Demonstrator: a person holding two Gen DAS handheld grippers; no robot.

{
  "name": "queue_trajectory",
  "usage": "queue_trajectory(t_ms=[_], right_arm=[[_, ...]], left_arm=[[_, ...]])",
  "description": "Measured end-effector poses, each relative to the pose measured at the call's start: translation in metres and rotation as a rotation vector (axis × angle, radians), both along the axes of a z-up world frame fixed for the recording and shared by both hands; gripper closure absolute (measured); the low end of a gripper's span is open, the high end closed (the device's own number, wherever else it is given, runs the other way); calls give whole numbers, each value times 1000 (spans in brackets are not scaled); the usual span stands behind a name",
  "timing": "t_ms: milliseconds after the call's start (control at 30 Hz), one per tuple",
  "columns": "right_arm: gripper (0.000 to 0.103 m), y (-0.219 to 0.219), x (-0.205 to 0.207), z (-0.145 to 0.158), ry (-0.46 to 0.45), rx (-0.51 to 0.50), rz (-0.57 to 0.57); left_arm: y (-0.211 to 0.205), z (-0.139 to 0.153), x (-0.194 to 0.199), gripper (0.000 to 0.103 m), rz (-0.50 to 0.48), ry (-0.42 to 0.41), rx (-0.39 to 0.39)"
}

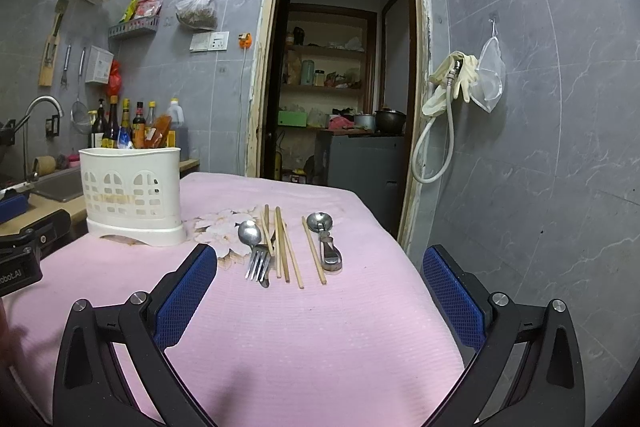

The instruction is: Organize utensils

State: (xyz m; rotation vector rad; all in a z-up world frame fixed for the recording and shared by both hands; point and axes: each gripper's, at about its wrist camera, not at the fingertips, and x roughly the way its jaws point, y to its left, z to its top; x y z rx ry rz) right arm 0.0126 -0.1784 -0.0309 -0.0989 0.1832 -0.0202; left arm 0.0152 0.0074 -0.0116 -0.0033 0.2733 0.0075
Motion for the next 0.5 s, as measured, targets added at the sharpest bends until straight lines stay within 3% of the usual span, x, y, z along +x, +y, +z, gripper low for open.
queue_trajectory(t_ms=[500], right_arm=[[0, 0, 1, -2, 3, -1, 0]], left_arm=[[0, -1, 1, 15, 1, 4, -4]])
